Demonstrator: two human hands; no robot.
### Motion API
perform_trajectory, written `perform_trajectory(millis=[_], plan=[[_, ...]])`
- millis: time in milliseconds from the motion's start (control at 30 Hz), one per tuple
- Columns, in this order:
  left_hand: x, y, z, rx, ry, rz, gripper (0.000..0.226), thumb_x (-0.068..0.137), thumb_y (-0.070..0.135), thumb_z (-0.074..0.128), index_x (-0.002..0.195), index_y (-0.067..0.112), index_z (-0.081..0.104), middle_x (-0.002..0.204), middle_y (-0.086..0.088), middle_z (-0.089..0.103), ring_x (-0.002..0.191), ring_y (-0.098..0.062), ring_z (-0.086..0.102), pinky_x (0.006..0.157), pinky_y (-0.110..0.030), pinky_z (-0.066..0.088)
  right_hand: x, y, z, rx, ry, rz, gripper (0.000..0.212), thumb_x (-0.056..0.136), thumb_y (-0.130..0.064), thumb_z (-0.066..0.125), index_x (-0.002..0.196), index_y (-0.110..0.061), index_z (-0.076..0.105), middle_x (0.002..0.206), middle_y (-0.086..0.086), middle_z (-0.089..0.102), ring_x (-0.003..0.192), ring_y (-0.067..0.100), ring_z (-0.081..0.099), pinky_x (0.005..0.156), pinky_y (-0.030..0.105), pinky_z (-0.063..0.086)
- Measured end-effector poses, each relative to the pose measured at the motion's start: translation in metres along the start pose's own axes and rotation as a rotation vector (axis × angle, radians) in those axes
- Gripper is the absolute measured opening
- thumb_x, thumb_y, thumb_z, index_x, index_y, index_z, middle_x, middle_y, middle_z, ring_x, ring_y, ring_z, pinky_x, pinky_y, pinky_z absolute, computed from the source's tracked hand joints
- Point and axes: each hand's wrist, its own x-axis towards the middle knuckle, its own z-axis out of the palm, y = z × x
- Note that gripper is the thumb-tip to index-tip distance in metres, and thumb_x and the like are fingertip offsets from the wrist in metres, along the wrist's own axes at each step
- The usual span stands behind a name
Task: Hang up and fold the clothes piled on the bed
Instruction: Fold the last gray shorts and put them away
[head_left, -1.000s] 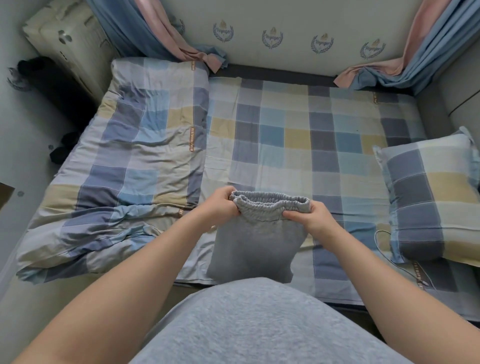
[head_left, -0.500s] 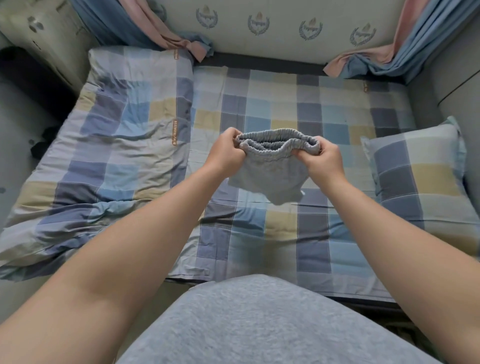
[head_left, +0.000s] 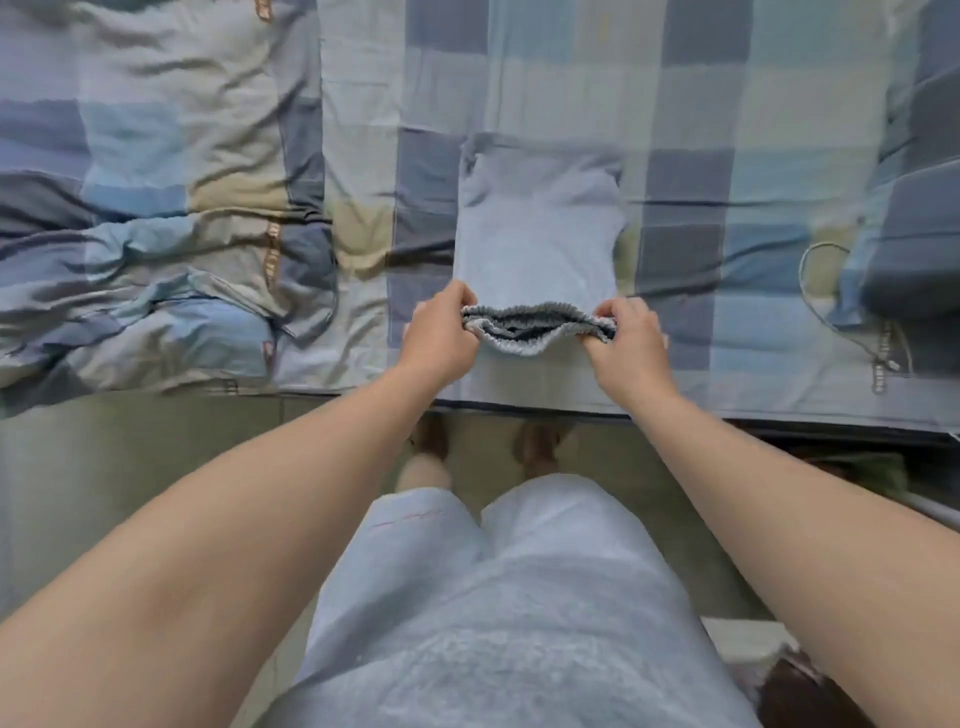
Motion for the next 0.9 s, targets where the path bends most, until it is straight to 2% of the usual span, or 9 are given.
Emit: perform_trajectory(millis=[100, 233, 300, 400, 500, 600, 667, 800, 900], plan=[[-0.006, -0.065, 0.063, 0.140, -0.176, -0.051, 0.024, 0.084, 0.002, 0.048, 0.097, 0.021, 0.044, 0.095, -0.005, 0.057, 0.100, -0.033, 0.049, 0.075, -0.039, 0.036, -0.019, 0.052, 0.073, -0.006, -0.195, 0.094, 0.015, 0.090, -0.017, 0.067, 0.089, -0.022, 0.053, 0.103, 0.002, 0.055, 0.105, 0.031, 0.054, 0.092, 0.047, 0.042], [-0.029, -0.134, 0.125, 0.274, -0.370, -0.116, 0.024, 0.080, 0.004, 0.048, 0.096, 0.022, 0.045, 0.096, -0.003, 0.057, 0.096, -0.031, 0.048, 0.073, -0.038, 0.032, -0.057, 0.105, 0.145, -0.012, -0.367, 0.225, 0.016, 0.089, -0.019, 0.070, 0.087, -0.023, 0.055, 0.107, 0.003, 0.059, 0.104, 0.028, 0.056, 0.093, 0.044, 0.043], [-0.041, -0.161, 0.149, 0.314, -0.473, -0.136, 0.022, 0.080, 0.006, 0.046, 0.095, 0.023, 0.044, 0.095, -0.001, 0.056, 0.094, -0.030, 0.047, 0.072, -0.038, 0.030, -0.075, 0.125, 0.173, -0.006, -0.434, 0.266, 0.018, 0.087, -0.019, 0.071, 0.083, -0.023, 0.054, 0.103, 0.001, 0.058, 0.102, 0.027, 0.056, 0.092, 0.043, 0.044], [-0.052, -0.182, 0.168, 0.363, -0.621, -0.149, 0.015, 0.083, 0.012, 0.048, 0.094, 0.021, 0.044, 0.095, -0.001, 0.057, 0.093, -0.031, 0.052, 0.073, -0.039, 0.038, -0.090, 0.142, 0.190, -0.045, -0.548, 0.276, 0.019, 0.085, -0.021, 0.073, 0.080, -0.023, 0.054, 0.093, -0.004, 0.055, 0.097, 0.025, 0.057, 0.086, 0.039, 0.043], [-0.051, -0.184, 0.174, 0.353, -0.705, -0.184, 0.013, 0.087, 0.012, 0.053, 0.096, 0.017, 0.046, 0.099, -0.006, 0.059, 0.095, -0.032, 0.056, 0.076, -0.039, 0.044, -0.089, 0.148, 0.189, -0.042, -0.601, 0.291, 0.022, 0.082, -0.020, 0.075, 0.077, -0.020, 0.054, 0.087, -0.001, 0.059, 0.090, 0.026, 0.058, 0.081, 0.040, 0.046], [-0.033, -0.173, 0.166, 0.318, -0.694, -0.174, 0.016, 0.090, 0.013, 0.058, 0.098, 0.013, 0.044, 0.103, -0.012, 0.059, 0.096, -0.032, 0.056, 0.072, -0.036, 0.039, -0.072, 0.145, 0.175, 0.003, -0.583, 0.295, 0.023, 0.081, -0.020, 0.076, 0.076, -0.018, 0.054, 0.080, 0.001, 0.060, 0.080, 0.024, 0.056, 0.062, 0.032, 0.041], [-0.013, -0.160, 0.155, 0.292, -0.639, -0.163, 0.016, 0.093, 0.018, 0.059, 0.100, 0.013, 0.046, 0.104, -0.012, 0.060, 0.095, -0.031, 0.056, 0.072, -0.034, 0.039, -0.050, 0.137, 0.164, 0.021, -0.547, 0.279, 0.022, 0.080, -0.020, 0.075, 0.075, -0.017, 0.053, 0.075, 0.000, 0.057, 0.076, 0.023, 0.053, 0.055, 0.030, 0.035], [0.041, -0.126, 0.132, 0.227, -0.484, -0.139, 0.012, 0.095, 0.014, 0.051, 0.105, 0.009, 0.049, 0.103, -0.013, 0.056, 0.092, -0.029, 0.054, 0.075, -0.034, 0.042, 0.007, 0.115, 0.139, 0.087, -0.426, 0.263, 0.018, 0.080, -0.019, 0.070, 0.079, -0.008, 0.056, 0.077, 0.009, 0.057, 0.073, 0.022, 0.051, 0.055, 0.031, 0.034], [0.083, -0.102, 0.115, 0.154, -0.332, -0.103, 0.018, 0.097, 0.017, 0.052, 0.111, 0.006, 0.052, 0.109, -0.014, 0.057, 0.100, -0.033, 0.055, 0.082, -0.039, 0.045, 0.058, 0.096, 0.120, 0.115, -0.291, 0.216, 0.027, 0.085, -0.022, 0.071, 0.094, 0.000, 0.059, 0.089, 0.016, 0.060, 0.082, 0.027, 0.055, 0.064, 0.035, 0.039]])
